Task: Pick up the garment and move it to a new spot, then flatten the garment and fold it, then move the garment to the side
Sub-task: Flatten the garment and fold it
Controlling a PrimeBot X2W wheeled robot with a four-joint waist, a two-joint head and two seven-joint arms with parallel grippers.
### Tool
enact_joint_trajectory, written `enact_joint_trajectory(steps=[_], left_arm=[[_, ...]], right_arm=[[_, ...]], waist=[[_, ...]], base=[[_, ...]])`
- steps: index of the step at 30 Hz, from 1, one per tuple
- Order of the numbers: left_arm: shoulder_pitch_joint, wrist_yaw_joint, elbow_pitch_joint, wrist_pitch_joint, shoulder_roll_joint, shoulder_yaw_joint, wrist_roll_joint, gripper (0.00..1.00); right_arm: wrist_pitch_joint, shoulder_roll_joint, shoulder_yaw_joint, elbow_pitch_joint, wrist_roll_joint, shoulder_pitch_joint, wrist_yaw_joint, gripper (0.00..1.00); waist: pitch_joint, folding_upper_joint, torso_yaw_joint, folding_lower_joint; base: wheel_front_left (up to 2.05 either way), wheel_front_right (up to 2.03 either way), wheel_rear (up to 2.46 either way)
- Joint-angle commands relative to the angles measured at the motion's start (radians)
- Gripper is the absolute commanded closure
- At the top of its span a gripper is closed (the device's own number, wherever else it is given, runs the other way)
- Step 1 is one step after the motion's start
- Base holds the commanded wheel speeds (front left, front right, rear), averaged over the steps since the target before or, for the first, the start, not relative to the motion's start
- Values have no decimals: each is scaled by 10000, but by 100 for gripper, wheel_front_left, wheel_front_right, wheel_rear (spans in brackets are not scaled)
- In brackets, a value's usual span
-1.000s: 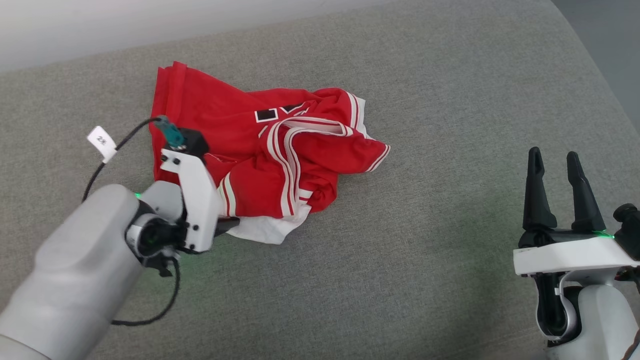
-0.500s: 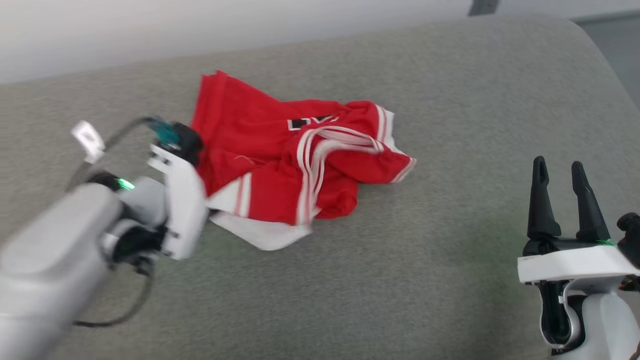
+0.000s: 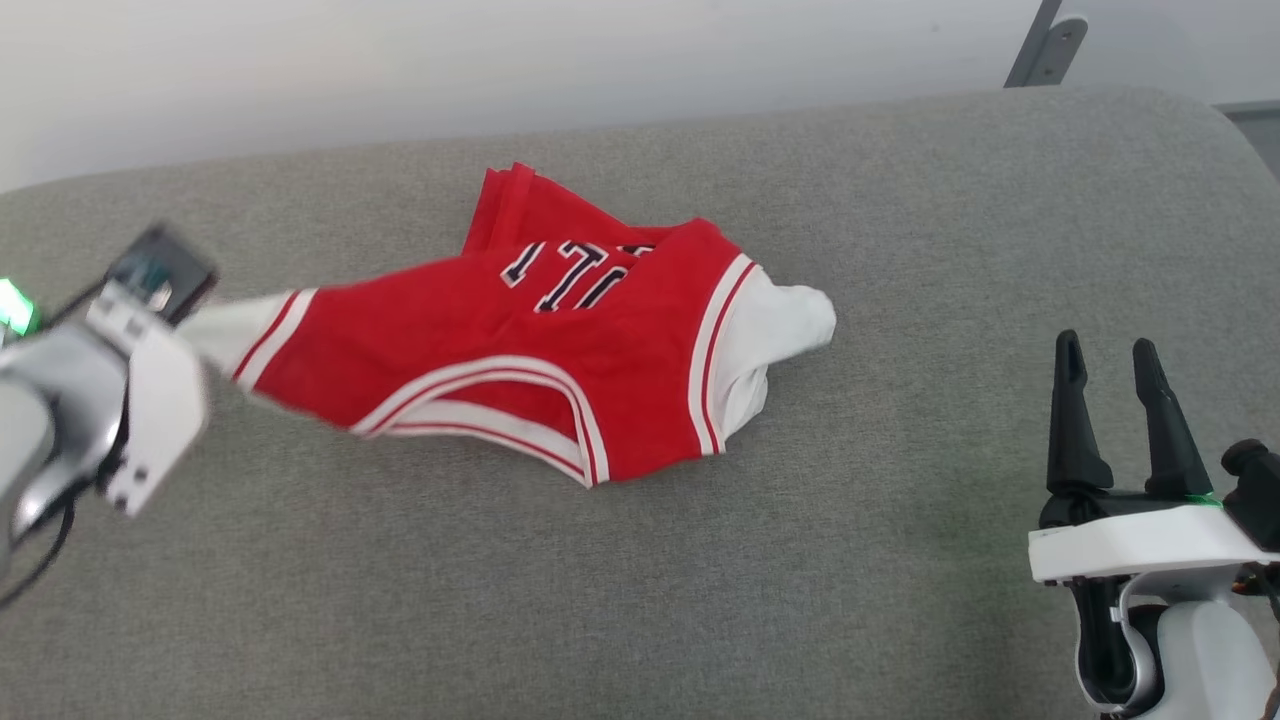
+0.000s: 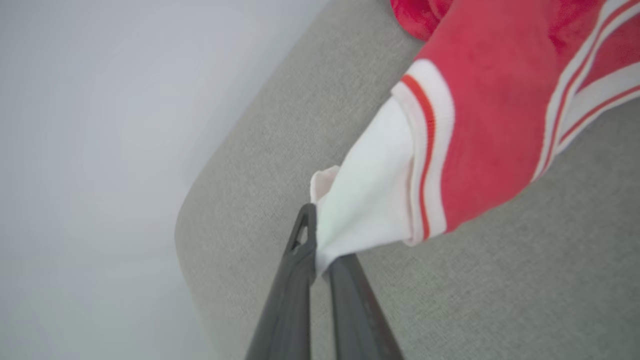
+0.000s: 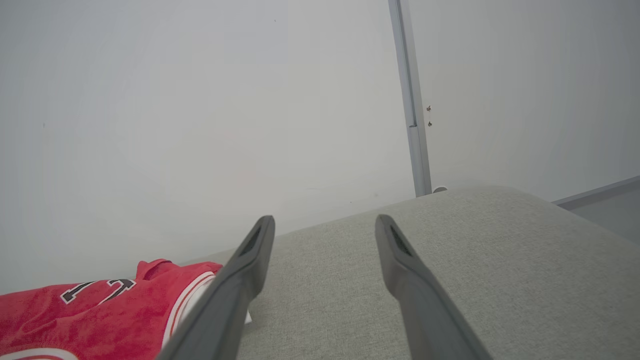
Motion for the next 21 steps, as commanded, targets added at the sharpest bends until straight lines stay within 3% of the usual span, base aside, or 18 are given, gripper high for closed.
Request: enact_joint_trajectory(steps=[1, 7, 13, 21], left_arm=[[630, 241, 283, -511, 75, -47, -101, 100], [2083, 799, 1116, -1547, 72, -352, -209, 100], [3212, 1538, 2013, -2575, -546, -248, -661, 100], [3854, 1193, 2627, -2504, -1034, -406, -1162, 100]], right_arm=[[-48, 2, 18, 19, -74, 61, -3, 0], [-48, 0, -63, 15, -154, 209, -3, 0], [-48, 1, -154, -31, -264, 289, -3, 0], [-48, 0, -216, -18, -431, 301, -3, 0]], waist=[[-53, 0, -16, 0], [-168, 0, -89, 0], [-225, 0, -102, 0], [-318, 0, 48, 0]], base=[[0, 0, 0], [0, 0, 0], [0, 0, 0], [0, 0, 0]])
